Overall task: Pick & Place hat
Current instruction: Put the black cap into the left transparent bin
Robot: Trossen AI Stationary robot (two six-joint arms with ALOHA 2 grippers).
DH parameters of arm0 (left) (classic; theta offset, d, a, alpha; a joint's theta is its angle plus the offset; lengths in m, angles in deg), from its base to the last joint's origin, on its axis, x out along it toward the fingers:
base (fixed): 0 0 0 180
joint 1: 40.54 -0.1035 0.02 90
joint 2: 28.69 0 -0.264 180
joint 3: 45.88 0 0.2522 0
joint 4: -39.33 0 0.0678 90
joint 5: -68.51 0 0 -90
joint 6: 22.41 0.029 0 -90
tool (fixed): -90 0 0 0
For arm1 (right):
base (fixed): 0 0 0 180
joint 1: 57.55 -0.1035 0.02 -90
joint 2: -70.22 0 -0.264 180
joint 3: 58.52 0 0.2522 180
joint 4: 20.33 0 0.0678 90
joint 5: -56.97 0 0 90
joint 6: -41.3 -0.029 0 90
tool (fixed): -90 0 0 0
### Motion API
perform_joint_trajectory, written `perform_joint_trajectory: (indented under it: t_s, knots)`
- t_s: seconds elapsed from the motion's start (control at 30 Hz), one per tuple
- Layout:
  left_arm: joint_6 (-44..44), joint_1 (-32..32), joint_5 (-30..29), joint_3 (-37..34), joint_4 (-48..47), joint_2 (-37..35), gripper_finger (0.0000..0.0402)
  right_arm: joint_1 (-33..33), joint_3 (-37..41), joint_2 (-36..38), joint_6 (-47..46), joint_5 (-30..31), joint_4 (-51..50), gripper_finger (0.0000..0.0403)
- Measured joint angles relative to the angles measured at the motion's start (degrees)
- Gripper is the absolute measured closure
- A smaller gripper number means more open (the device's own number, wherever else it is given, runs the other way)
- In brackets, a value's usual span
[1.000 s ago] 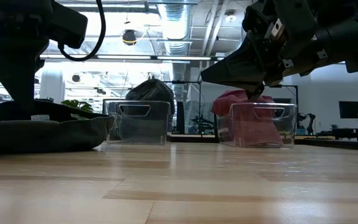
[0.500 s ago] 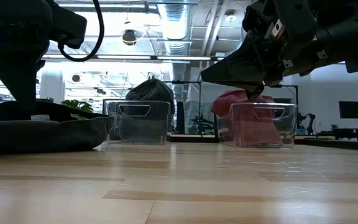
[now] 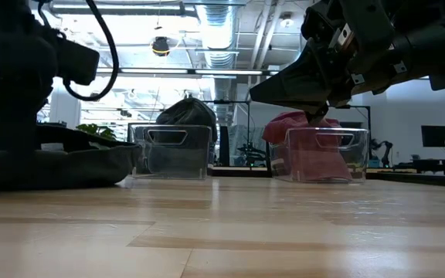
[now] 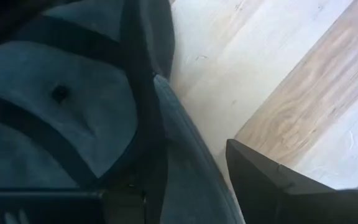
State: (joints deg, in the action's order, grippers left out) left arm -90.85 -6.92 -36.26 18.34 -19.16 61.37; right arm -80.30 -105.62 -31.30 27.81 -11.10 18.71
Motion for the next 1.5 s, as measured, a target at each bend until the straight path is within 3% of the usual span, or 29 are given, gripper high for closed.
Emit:
perform_joint_trajectory:
  t_s: [0.47,0.6,0.8,0.9,1.3,1.5]
  knots:
    - [-0.2,0.0,2.8,-3.6,1.8,0.0,0.0247,0.0,0.0,0.0,0.0,0.0,0.0,0.0403]
    - [3.9,0.5,1.3,-3.6,1.6,0.0,0.0283,0.0,0.0,0.0,0.0,0.0,0.0,0.0403]
    - [6.6,0.9,-0.2,-3.5,1.3,-0.2,0.0377,0.0,0.0,0.0,0.0,0.1,0.0,0.0403]
    - [6.7,1.6,-1.8,-3.6,1.1,-1.2,0.0384,0.0,0.0,0.0,0.3,0.4,0.0,0.0403]
    - [7.2,7.2,-9.7,-3.7,6.6,-16.4,0.0387,0.0,0.0,0.0,0.6,0.6,0.0,0.0403]
    - [14.4,11.7,-16.8,-3.7,15.2,-24.4,0.0389,0.0,0.0,0.0,0.6,4.0,0.0,0.0403]
